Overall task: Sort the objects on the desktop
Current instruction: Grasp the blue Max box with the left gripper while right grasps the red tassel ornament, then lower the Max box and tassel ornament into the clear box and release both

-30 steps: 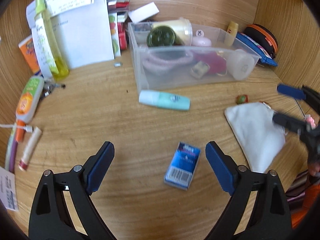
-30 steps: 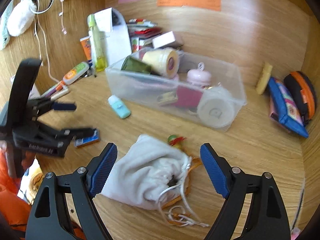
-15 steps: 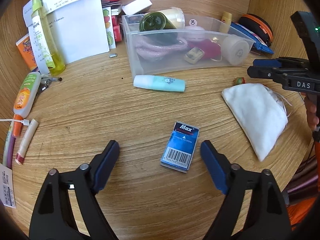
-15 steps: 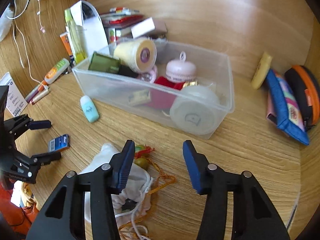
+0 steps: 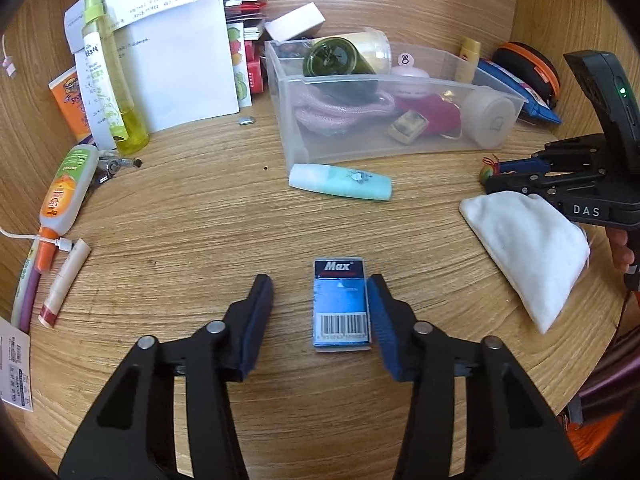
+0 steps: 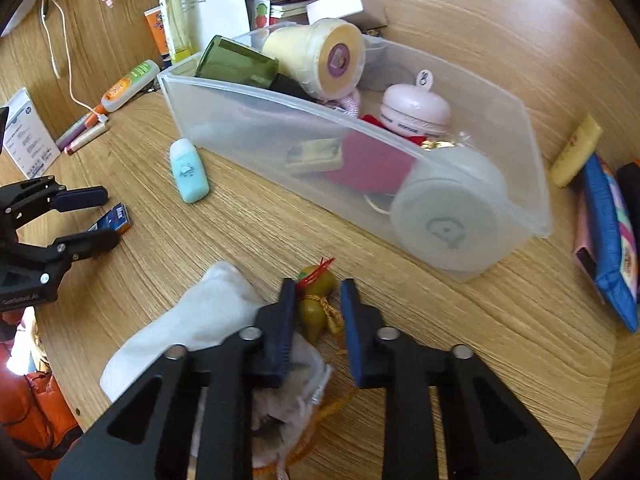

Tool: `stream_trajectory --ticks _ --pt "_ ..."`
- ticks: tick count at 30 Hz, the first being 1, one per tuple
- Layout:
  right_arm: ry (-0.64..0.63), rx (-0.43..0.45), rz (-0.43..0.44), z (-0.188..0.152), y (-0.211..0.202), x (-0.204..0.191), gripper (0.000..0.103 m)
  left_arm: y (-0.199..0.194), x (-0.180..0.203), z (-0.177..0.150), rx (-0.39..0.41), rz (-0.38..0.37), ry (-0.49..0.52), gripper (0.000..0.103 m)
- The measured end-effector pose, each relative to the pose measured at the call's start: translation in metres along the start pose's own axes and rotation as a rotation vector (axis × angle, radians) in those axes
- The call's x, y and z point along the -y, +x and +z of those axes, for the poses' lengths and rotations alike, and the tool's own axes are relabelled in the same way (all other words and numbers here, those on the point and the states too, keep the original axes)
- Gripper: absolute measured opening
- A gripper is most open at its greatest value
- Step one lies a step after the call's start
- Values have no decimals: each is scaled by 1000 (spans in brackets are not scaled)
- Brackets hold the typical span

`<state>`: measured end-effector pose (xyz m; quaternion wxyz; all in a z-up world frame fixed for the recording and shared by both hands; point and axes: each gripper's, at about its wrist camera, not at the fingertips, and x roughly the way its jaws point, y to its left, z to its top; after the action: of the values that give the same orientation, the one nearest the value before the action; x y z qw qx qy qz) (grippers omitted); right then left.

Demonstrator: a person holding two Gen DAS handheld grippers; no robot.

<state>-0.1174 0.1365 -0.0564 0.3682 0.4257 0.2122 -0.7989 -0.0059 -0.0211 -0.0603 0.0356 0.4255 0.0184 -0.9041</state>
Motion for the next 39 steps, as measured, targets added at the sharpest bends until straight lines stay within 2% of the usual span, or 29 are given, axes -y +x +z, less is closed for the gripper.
stream_trajectory --ticks 4,11,21,33,39 --pt "20 8 -11 0 -1 3 17 -1 -3 0 4 13 -16 27" --pt "73 106 -36 6 -27 16 17 -1 -11 5 17 5 -79 27" --pt "132 256 -62 24 -72 31 17 -19 -8 31 109 -16 -82 27" --pt "134 337 -52 42 -83 29 17 -22 -5 68 157 -58 -73 27" --pt "122 374 -45 58 -85 29 17 -24 -5 87 168 -125 -66 27"
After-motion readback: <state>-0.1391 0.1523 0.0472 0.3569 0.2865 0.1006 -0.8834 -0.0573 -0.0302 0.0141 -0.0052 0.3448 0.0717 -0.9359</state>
